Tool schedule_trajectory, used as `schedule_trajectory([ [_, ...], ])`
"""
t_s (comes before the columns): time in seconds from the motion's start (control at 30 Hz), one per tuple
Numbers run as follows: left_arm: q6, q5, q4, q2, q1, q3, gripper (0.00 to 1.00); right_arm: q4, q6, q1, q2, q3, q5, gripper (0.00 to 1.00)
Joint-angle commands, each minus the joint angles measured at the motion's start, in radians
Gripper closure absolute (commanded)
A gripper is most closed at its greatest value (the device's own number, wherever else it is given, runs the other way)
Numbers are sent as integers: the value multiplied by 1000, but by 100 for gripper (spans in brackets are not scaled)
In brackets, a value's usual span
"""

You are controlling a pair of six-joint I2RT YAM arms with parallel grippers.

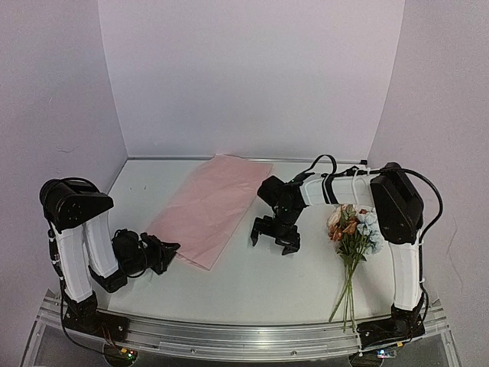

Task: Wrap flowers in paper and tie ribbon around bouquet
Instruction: Pick up the corner of the folded wrapping paper at the center of the board, then pass from the left arm to the right

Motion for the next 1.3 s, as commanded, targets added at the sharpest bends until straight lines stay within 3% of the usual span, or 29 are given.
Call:
schedule_trajectory([
  [0.0,81,19,133,-106,91,-47,100,-34,-45,5,-83,-26,43,2],
  [0.07,189,51,-65,-253,113,-19,100,-44,-60,4,-99,-28,51,2],
  [0.17,473,28,-618,-566,114,112,100,-73,-93,4,-132,-33,71,2],
  [0.27,733,-44,-1032,-818,107,228,100,-95,-131,4,-171,-46,95,2],
  [0.43,1162,-36,-1488,-914,58,486,100,-128,-174,4,-238,-66,136,2],
  [0.5,1289,-66,-1612,-907,-32,562,100,-144,-182,4,-263,-68,148,2],
  [0.63,1470,-156,-1762,-788,-248,686,100,-179,-176,4,-301,-48,144,2],
  [0.83,1562,-300,-1908,-447,-527,826,100,-197,-160,4,-351,-36,132,2],
  [1.03,1586,-376,-1907,-303,-679,891,100,-217,-143,5,-357,25,85,2],
  [1.27,1584,-378,-1881,-297,-722,881,100,-218,-110,28,-253,169,-16,2],
])
